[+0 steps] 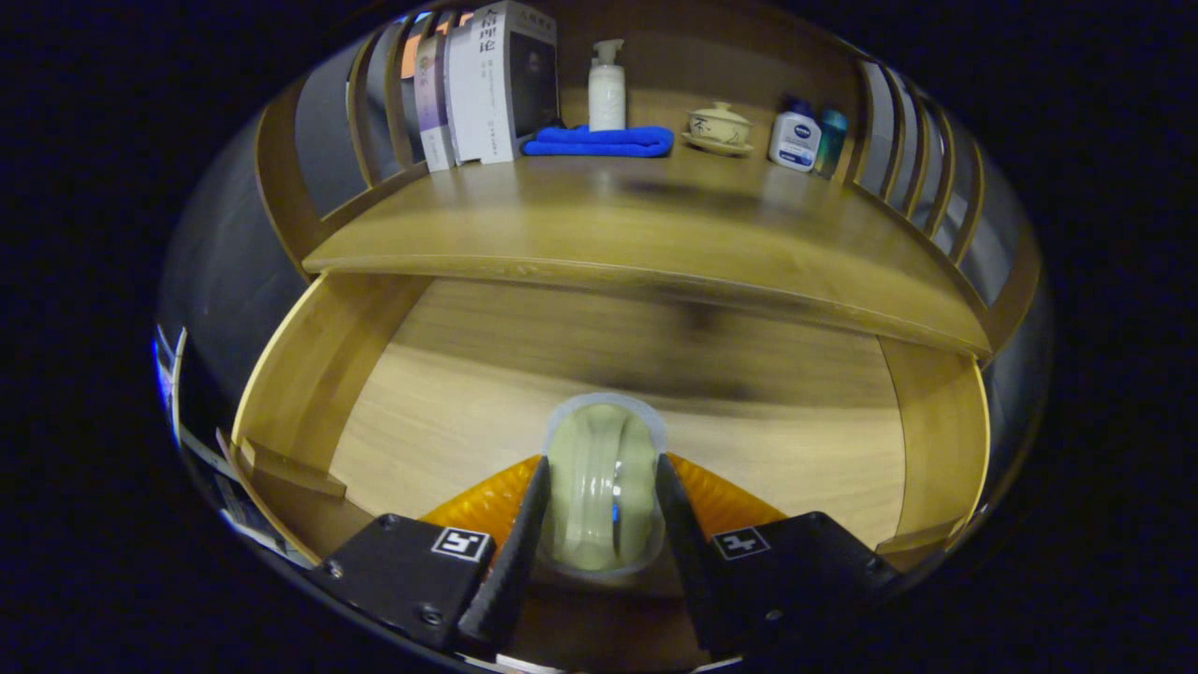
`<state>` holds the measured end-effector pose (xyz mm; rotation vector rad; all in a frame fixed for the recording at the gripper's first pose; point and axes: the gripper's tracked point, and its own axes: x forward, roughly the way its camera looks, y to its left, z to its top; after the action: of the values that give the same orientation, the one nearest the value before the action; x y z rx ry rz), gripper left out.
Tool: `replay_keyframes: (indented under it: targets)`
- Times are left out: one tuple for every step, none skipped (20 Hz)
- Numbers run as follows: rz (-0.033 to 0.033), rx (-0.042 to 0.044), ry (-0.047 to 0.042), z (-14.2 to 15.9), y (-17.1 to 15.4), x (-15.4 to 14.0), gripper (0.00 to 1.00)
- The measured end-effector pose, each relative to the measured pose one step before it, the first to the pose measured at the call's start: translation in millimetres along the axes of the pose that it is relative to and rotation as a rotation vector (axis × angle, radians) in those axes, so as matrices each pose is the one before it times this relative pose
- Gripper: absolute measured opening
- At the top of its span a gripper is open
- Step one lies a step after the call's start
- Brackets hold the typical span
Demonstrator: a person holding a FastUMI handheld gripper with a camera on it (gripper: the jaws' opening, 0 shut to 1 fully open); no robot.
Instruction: Pull open the drawer, take out the items inside it, and place them on the countertop above the cabinet.
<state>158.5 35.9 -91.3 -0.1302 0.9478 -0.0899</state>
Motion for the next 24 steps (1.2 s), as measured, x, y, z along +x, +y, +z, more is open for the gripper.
replay_keyframes:
  targets:
    - [0.01015,-0.00159,0.00521,-0.06,1.88,-0.32,0.7]
    - [-0.00295,-0.00486,0.00537,-0.6,-0.9,0.71,0.64]
    - [-0.00643,-0.01184,0.00223,0.11,-2.32,0.16,0.59]
    - [-0.00222,-0.00292,-0.00278,0.65,0.56,-1.38,0.54]
    - [0.00241,-0.00721,0.00003,-0.22,1.86,0.82,0.49]
    - [0.00361,-0.0139,-0.0021,0.73,1.24,-0.17,0.44]
    - [0.0073,-0.01517,-0.0044,0.78,1.91,-0.28,0.37]
    - [-0.01486,-0.0095,0.00214,-0.09,-1.94,0.59,0.3]
    - [0.00504,-0.01797,-0.00657,1.4,0.67,-0.35,0.23]
    - [0.00442,-0.00408,-0.00396,0.8,-0.46,1.17,0.21]
    - [0.00564,-0.00023,-0.00547,-0.08,0.53,-0.66,0.19]
    - [0.00469,0.00489,-0.0075,0.98,-0.47,0.21,0.19]
    - [0.00121,0.00931,-0.00359,0.06,-1.31,-0.53,0.18]
    - [0.00053,0.00724,0.00074,0.45,-1.5,-0.75,0.17]
    - [0.00413,0.00599,-0.00282,1.42,0.06,-1.46,0.17]
    - [0.00219,0.00231,-0.00318,2.36,-0.6,-2.62,0.17]
    - [-0.00214,-0.00381,-0.0044,3.16,-1.41,-3.74,0.17]
    - [-0.00377,-0.00717,-0.00674,3.43,-0.97,-4.48,0.17]
    - [-0.00515,-0.0085,-0.00577,3.31,-0.81,-3.65,0.17]
    - [-0.00343,-0.01115,-0.00384,2.69,-0.65,-4.06,0.18]
    - [-0.00357,-0.00791,-0.00413,2.65,0.08,-3.7,0.18]
    - [-0.00233,-0.00679,-0.00094,2.34,-0.26,-3.29,0.17]
    - [-0.00227,-0.00404,0.00058,0.96,-1.01,-2.34,0.17]
    - [-0.00037,-0.00317,0.00215,1.17,0.07,-2.79,0.17]
